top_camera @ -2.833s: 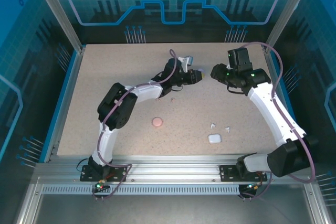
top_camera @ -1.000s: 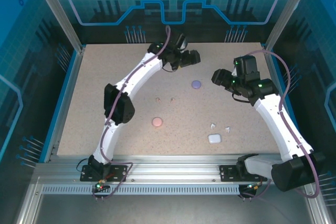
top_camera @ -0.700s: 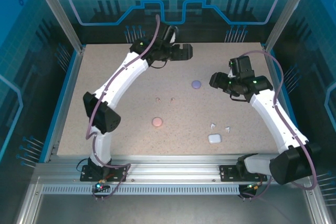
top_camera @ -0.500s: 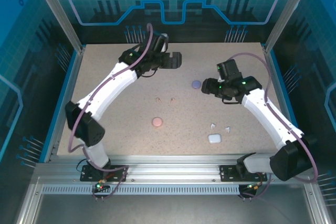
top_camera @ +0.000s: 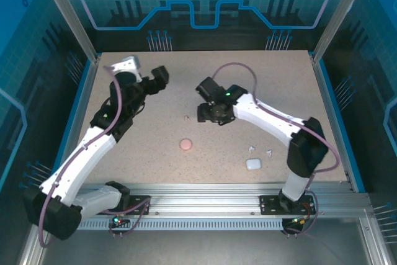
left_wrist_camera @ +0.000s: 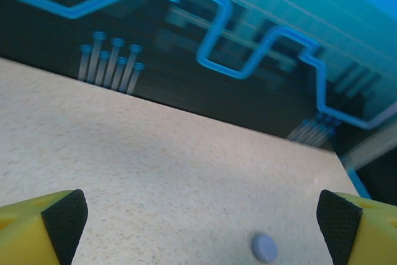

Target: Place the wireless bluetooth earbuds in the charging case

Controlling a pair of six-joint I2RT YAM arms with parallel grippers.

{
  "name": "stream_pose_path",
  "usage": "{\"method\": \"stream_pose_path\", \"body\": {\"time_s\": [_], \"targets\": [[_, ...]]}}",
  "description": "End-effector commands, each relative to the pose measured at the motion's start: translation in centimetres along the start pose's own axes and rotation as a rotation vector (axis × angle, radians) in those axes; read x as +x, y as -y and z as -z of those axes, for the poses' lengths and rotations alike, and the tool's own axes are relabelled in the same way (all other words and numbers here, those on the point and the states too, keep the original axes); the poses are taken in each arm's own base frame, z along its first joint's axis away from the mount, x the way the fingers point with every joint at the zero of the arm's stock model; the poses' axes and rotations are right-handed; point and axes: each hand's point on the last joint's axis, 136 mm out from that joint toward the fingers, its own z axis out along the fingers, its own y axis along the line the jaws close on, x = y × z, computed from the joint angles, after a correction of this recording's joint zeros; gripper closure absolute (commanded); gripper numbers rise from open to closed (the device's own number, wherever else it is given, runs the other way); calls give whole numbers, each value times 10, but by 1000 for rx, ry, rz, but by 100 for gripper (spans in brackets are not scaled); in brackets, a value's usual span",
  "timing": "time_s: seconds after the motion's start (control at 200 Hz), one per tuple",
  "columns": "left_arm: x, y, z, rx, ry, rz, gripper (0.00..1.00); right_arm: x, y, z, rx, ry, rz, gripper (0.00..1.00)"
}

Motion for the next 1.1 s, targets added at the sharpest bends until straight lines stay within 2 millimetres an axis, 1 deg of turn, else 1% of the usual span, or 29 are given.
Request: {"method": "stream_pose_path", "body": {"time_s": [0.0,0.065,0.185,0.3,0.45,0.53,0.67,0.76,0.945,1.095], "targets": [[-27,-16,10,-13,114,159,1,16,-16,-16,72,-61,-16,27],[-27,-22,15,-28,115,135,1,24,-28,-28,95,-90,-19,27],[-23,-26,21,-15,101,102,1,36,-46,-49,143,-113,-29,27],[-18,-43,24,-88,88,115,1,48,-65,-68,162,-141,-12,26],[-16,-48,27,-91,85,136,1,62,-75,-82,224,-166,25,26],[-15,-49,27,-94,83,145,1,70,-77,-88,239,-177,34,26],[-12,-54,28,-121,66,179,1,80,-72,-96,263,-193,29,26],[-10,-60,28,-152,66,199,1,83,-68,-100,267,-199,29,26],[-6,-73,29,-239,47,218,1,90,-69,-108,259,-219,28,28],[-5,-73,30,-212,67,218,1,94,-70,-113,244,-234,10,29]]}}
